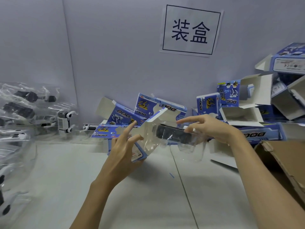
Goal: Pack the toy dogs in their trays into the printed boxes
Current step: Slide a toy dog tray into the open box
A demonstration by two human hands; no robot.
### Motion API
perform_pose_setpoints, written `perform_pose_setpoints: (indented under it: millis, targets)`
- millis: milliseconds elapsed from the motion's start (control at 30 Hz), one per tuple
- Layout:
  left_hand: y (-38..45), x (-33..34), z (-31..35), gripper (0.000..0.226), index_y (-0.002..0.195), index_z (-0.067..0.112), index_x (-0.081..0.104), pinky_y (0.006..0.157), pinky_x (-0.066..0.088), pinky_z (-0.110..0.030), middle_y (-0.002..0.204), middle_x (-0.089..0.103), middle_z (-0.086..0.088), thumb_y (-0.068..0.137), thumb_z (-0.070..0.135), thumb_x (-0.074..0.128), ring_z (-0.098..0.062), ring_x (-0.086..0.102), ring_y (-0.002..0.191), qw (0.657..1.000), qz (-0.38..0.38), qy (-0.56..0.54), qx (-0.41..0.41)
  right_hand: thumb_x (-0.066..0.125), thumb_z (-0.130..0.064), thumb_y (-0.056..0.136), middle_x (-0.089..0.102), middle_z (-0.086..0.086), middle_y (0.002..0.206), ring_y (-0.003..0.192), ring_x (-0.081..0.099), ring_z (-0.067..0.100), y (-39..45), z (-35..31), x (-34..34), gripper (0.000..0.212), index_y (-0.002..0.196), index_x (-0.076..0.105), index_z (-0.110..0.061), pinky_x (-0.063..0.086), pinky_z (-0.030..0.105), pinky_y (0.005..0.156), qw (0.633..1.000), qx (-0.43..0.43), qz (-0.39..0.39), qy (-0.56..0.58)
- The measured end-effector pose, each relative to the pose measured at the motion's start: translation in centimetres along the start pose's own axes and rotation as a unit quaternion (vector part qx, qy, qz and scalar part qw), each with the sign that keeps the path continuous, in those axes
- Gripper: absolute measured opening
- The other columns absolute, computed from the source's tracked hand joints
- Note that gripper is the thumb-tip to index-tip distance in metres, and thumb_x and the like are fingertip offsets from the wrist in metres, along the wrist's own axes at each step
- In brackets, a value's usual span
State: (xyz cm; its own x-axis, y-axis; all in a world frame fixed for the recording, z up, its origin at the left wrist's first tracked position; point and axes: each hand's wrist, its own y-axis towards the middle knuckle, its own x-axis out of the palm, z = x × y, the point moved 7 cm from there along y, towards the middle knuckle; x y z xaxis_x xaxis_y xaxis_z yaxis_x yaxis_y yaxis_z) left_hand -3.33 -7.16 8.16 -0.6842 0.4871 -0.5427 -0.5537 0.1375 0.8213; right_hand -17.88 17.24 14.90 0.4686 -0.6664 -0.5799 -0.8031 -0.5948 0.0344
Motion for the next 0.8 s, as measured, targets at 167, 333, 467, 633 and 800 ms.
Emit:
perform_pose_setpoints:
  millis: [167, 333, 467, 633, 800]
  targets:
    - [0.1, 0.3, 0.6, 0.08, 0.118, 0.026, 0.041, 0.091, 0.046, -0.047, 0.163, 0.033, -0.002, 0.063, 0.016, 0.1, -0.03, 0.051, 0.123, 0.999, 0.006, -0.01, 0.043, 0.076, -0.039, 0.093, 0.079, -0.014, 0.104, 0.091, 0.076, 0.005, 0.3, -1.1, -0.4, 0.029, 0.112, 0.073, -0.061, 0.062, 0.022, 0.065, 0.995, 0.005, -0.017, -0.096]
    - [-0.3, 0.2, -0.2, 0.089, 0.12, 0.027, 0.039, 0.085, 0.046, -0.043, 0.159, 0.029, 0.014, 0.057, 0.015, 0.102, -0.021, 0.045, 0.114, 0.999, 0.032, -0.019, 0.028, 0.076, -0.038, 0.093, 0.072, -0.016, 0.111, 0.093, 0.074, 0.008, 1.1, -2.8, -0.6, 0.027, 0.112, 0.075, -0.058, 0.059, 0.02, 0.064, 0.993, 0.001, -0.034, -0.113]
    - [-0.2, -0.1, -0.3, 0.086, 0.121, 0.024, 0.039, 0.087, 0.048, -0.045, 0.166, 0.025, 0.021, 0.06, 0.014, 0.1, -0.015, 0.045, 0.125, 0.998, 0.044, -0.023, 0.035, 0.076, -0.036, 0.093, 0.068, -0.017, 0.112, 0.084, 0.076, 0.011, 1.3, -3.3, -0.7, 0.029, 0.114, 0.076, -0.055, 0.062, 0.028, 0.068, 0.991, 0.001, -0.047, -0.124]
    - [0.1, 0.0, 0.5, 0.078, 0.122, 0.028, 0.043, 0.082, 0.058, -0.042, 0.172, 0.018, 0.002, 0.068, 0.009, 0.095, -0.039, 0.051, 0.133, 0.999, 0.001, -0.021, 0.045, 0.071, -0.03, 0.097, 0.073, -0.018, 0.081, 0.079, 0.073, 0.019, 1.4, -3.1, -1.2, 0.034, 0.122, 0.072, -0.052, 0.063, 0.045, 0.089, 0.981, -0.007, -0.039, -0.189]
    - [0.0, 1.2, 2.0, 0.076, 0.128, 0.025, 0.045, 0.091, 0.06, -0.051, 0.171, 0.016, 0.005, 0.072, 0.005, 0.093, -0.036, 0.043, 0.144, 0.997, -0.043, -0.024, 0.057, 0.075, -0.026, 0.095, 0.07, -0.01, 0.089, 0.069, 0.073, 0.011, 1.5, -2.4, -1.4, 0.028, 0.12, 0.078, -0.039, 0.064, 0.03, 0.065, 0.989, -0.007, 0.017, -0.147]
